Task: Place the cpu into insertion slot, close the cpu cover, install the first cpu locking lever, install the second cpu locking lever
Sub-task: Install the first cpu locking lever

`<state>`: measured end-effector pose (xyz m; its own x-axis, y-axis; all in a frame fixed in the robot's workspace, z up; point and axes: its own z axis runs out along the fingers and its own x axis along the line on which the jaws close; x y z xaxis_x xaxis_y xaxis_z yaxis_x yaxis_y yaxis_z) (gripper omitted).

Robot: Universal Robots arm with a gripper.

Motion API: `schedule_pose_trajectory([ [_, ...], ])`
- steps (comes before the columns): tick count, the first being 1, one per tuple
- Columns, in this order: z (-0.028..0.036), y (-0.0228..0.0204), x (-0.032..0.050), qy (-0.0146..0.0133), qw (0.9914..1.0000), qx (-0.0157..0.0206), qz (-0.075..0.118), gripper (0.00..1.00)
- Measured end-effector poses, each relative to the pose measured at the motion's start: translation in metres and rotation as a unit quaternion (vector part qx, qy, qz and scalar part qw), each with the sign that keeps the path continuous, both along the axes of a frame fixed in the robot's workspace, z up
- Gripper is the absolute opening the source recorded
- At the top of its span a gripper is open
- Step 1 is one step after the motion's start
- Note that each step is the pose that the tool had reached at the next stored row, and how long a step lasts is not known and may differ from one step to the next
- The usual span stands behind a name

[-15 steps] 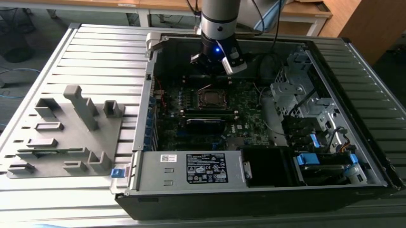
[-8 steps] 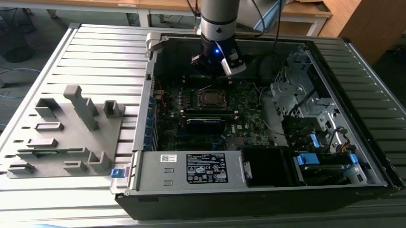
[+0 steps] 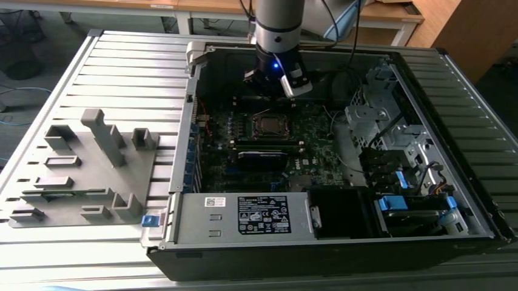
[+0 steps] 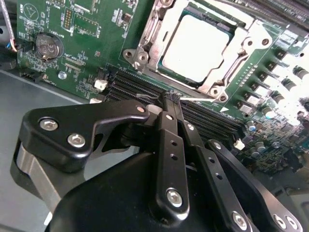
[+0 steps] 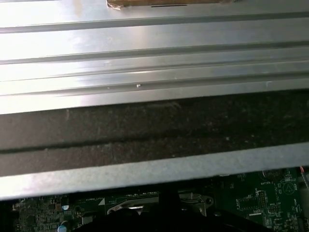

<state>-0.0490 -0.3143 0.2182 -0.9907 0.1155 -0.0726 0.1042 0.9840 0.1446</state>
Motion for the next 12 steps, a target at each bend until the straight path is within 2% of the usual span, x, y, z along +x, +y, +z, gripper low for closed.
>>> schedule_pose_trajectory([
  [4,-0.0010,0.0000,-0.0013,-0.0063,0.99997,0.0054,0.000,0.11],
  [10,-0.0026,0.0000,-0.0033,-0.0177,0.99983,0.0057,0.000,0.11],
  [12,-0.0035,0.0000,-0.0033,-0.0182,0.99982,0.0057,-0.002,0.11],
])
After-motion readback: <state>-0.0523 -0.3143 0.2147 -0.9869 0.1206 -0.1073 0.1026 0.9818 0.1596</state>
